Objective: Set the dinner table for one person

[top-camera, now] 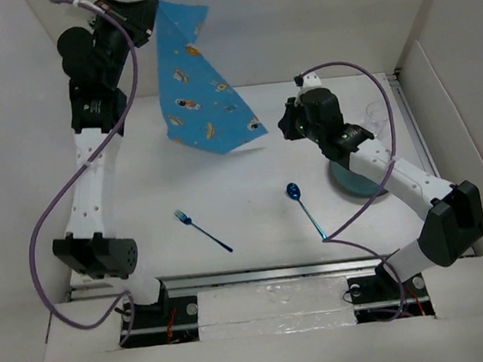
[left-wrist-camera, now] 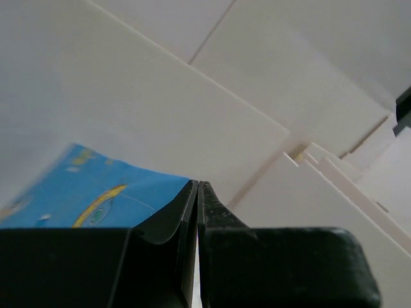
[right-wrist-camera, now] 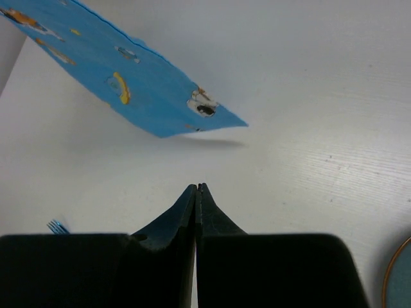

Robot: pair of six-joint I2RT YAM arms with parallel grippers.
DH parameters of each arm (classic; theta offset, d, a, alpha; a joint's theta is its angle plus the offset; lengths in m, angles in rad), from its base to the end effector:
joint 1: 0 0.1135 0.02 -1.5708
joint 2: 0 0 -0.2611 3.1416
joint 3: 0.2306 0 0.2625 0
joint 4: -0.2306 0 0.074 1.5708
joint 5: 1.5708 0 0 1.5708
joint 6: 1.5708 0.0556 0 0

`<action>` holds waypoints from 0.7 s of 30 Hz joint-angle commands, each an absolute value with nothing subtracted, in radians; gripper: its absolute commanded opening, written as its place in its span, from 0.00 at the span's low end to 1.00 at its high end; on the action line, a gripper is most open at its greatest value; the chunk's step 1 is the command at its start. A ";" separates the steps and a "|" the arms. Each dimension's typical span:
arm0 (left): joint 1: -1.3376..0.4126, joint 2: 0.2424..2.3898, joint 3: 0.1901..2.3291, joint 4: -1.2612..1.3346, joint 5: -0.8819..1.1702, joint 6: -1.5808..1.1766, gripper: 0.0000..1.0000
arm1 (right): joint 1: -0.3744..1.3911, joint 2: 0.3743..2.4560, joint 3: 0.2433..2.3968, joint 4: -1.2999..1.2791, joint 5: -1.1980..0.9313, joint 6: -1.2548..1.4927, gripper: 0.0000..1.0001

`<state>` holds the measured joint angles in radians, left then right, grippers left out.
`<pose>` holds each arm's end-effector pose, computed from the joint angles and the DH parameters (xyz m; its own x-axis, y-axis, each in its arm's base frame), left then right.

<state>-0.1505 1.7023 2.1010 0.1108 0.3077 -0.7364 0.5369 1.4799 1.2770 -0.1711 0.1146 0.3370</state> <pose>0.3705 -0.0732 0.5888 0.0857 -0.6604 -0.7460 0.6234 0.6196 -0.4769 0.3289 0.1884 0.3336 -0.4340 0.1239 -0.8923 -0.2894 0.9188 0.2684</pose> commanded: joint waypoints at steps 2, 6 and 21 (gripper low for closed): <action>-0.074 1.424 1.872 0.310 0.209 -0.714 0.00 | 0.496 1.474 1.290 -0.147 0.069 0.316 0.10; -0.009 1.235 1.497 0.335 0.046 -0.710 0.00 | 0.486 1.549 1.262 -0.129 0.057 0.324 0.31; 0.005 0.982 0.884 0.178 -0.202 -0.704 0.00 | 0.586 1.799 1.134 -0.041 0.064 0.356 0.49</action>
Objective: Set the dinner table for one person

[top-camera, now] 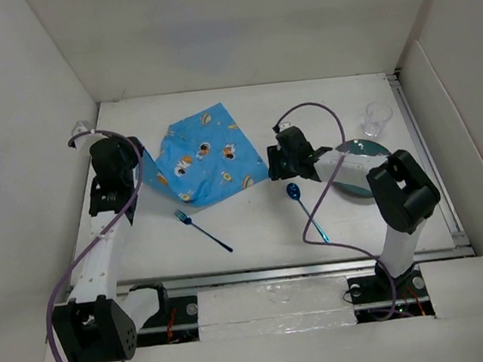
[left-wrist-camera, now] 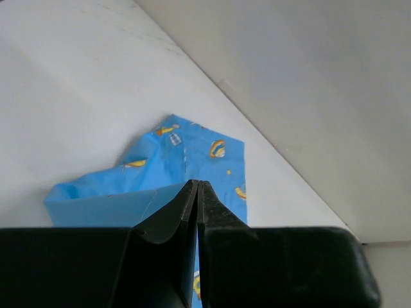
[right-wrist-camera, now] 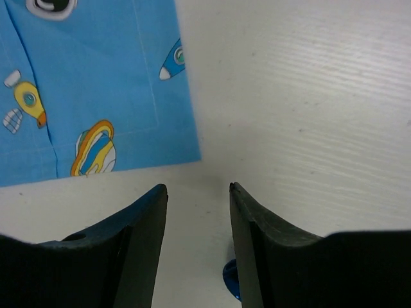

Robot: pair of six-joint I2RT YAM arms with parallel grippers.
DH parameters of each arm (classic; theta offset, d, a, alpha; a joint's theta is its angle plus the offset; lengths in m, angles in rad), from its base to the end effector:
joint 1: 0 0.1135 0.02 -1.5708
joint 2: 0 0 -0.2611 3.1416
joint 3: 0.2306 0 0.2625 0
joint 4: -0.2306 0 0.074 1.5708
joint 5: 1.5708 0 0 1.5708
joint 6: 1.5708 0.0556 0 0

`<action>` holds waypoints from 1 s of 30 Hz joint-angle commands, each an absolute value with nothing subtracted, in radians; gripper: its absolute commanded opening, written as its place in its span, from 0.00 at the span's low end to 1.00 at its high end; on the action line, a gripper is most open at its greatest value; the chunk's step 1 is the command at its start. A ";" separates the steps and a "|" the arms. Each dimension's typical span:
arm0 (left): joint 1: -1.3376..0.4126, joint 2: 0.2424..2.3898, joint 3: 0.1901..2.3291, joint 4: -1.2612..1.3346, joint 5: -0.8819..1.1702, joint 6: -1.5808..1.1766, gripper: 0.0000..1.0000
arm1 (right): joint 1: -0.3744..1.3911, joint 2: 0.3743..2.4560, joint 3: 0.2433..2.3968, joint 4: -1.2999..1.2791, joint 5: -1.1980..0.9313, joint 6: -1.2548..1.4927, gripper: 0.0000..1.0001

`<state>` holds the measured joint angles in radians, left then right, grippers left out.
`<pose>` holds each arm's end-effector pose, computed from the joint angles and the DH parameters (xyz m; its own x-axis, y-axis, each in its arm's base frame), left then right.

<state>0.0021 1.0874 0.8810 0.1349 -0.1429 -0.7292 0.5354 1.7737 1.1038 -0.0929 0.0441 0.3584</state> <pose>0.2898 0.0085 0.3418 0.0428 -0.6594 -0.7506 -0.1551 0.7378 -0.6570 0.3486 0.2039 0.1681 -0.7257 -0.0230 -0.6877 -0.2432 0.9435 0.2251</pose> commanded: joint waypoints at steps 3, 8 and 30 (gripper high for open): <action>0.005 0.907 0.841 0.187 -0.190 -0.693 0.00 | 0.601 1.836 1.149 -0.060 0.104 0.354 0.50; -0.005 0.864 0.810 0.204 -0.146 -0.698 0.00 | 0.641 1.910 1.210 -0.089 0.176 0.362 0.51; -0.014 0.856 0.787 0.233 -0.074 -0.703 0.00 | 0.641 2.002 1.278 -0.123 0.269 0.387 0.49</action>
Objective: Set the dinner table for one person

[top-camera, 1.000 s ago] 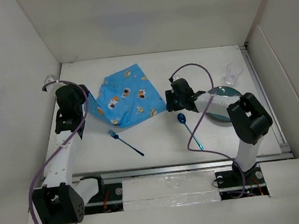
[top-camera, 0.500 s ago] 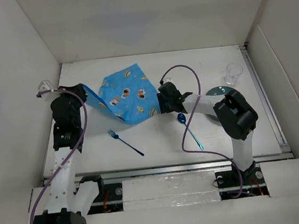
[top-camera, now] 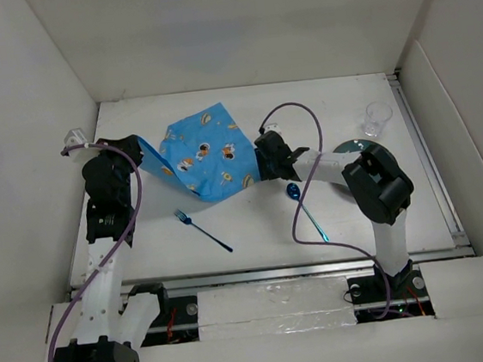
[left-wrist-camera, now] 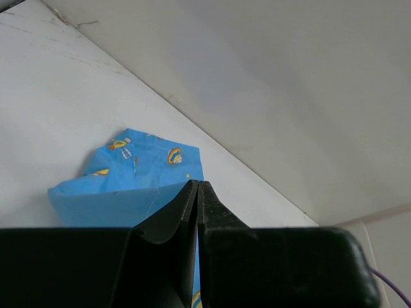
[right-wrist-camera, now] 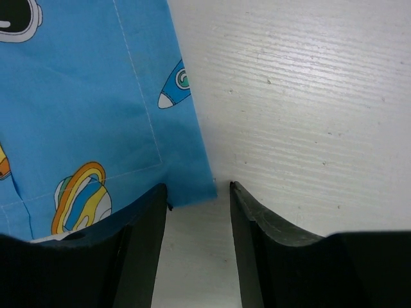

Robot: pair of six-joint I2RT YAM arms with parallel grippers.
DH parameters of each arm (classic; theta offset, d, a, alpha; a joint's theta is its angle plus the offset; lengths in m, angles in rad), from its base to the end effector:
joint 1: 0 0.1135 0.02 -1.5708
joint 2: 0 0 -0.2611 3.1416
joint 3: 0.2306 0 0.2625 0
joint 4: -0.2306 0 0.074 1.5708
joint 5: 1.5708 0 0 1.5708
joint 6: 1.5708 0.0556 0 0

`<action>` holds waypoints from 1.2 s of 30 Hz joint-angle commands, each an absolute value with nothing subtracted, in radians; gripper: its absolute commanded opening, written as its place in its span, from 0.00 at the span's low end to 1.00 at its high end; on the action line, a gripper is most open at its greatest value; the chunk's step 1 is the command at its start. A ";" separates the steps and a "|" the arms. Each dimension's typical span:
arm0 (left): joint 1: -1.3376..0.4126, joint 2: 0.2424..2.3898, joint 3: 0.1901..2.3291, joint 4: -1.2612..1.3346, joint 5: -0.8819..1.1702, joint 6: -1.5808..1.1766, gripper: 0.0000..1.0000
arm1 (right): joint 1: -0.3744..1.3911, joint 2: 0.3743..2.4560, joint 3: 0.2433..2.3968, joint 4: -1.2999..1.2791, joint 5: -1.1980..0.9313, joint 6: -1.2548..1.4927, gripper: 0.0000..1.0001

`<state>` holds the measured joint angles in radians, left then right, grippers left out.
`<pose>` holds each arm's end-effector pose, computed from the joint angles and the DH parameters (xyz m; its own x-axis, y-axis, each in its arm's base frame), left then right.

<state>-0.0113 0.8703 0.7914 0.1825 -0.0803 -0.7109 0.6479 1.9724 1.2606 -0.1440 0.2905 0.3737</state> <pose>0.2399 0.0017 0.3662 0.1231 -0.6518 -0.7483 0.0156 0.7552 -0.6553 0.3590 0.2518 0.1362 -0.7169 -0.1040 -0.6893 -0.1791 0.9831 0.0380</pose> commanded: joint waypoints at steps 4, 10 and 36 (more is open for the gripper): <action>-0.014 0.859 0.787 0.236 -0.071 -0.704 0.00 | 0.641 2.008 1.287 -0.118 0.270 0.382 0.40; -0.014 0.851 0.788 0.232 -0.075 -0.703 0.00 | 0.632 1.994 1.258 -0.097 0.244 0.397 0.18; 0.005 0.858 1.190 0.134 -0.195 -0.681 0.00 | 0.545 1.112 1.482 -0.440 0.363 0.215 0.00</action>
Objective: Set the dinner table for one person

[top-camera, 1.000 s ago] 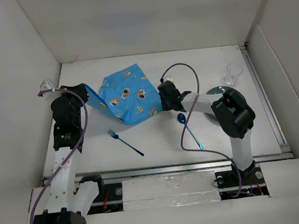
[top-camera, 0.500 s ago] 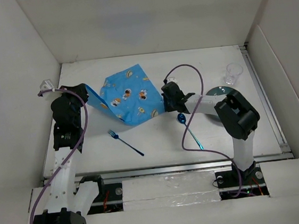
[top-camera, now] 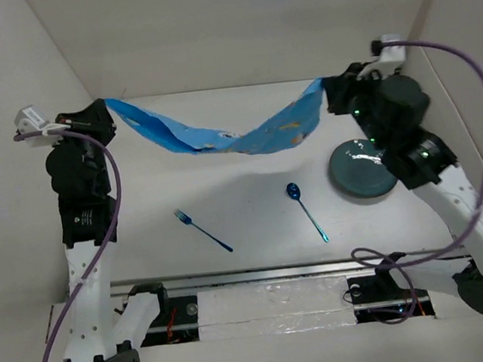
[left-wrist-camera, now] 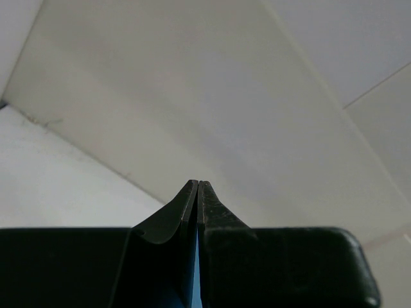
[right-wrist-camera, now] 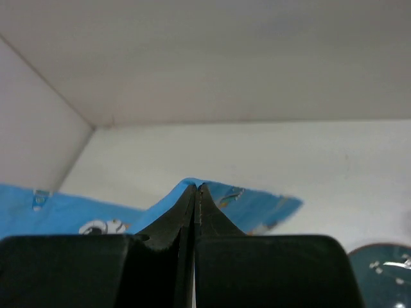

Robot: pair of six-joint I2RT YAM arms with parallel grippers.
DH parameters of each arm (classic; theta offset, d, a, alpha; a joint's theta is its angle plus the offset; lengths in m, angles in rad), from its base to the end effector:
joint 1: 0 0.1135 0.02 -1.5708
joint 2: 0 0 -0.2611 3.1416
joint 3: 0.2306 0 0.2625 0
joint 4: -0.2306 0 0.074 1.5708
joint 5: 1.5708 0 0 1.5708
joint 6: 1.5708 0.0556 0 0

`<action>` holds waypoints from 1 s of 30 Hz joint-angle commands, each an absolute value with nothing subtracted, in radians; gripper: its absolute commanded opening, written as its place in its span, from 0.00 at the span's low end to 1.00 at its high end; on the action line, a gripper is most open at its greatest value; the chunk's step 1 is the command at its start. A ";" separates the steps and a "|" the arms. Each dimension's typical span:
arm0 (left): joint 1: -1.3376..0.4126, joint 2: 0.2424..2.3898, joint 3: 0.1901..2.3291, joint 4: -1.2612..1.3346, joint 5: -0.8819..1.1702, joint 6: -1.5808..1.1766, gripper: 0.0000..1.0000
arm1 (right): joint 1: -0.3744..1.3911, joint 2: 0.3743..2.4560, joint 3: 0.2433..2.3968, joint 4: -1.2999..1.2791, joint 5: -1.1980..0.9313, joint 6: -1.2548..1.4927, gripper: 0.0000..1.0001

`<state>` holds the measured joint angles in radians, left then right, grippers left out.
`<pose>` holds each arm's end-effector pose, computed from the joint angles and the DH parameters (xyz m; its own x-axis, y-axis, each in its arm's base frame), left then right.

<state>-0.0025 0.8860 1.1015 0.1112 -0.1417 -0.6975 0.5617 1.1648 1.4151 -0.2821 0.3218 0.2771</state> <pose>0.2139 0.0073 0.4704 0.3303 -0.6367 -0.6968 0.1055 0.7585 -0.6431 0.2432 0.1323 0.4708 -0.0909 0.2494 -0.9641 -0.2213 0.9389 0.2638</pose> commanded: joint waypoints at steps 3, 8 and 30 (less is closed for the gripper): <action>0.005 0.853 1.203 0.121 -0.218 -0.677 0.00 | 0.516 1.066 1.538 -0.486 0.380 0.207 0.00; 0.005 0.885 1.181 0.074 -0.279 -0.652 0.00 | 0.413 1.111 1.608 -0.554 0.304 0.204 0.00; -0.025 0.839 1.194 0.061 -0.310 -0.548 0.00 | 0.310 1.075 1.654 -0.494 0.207 0.229 0.00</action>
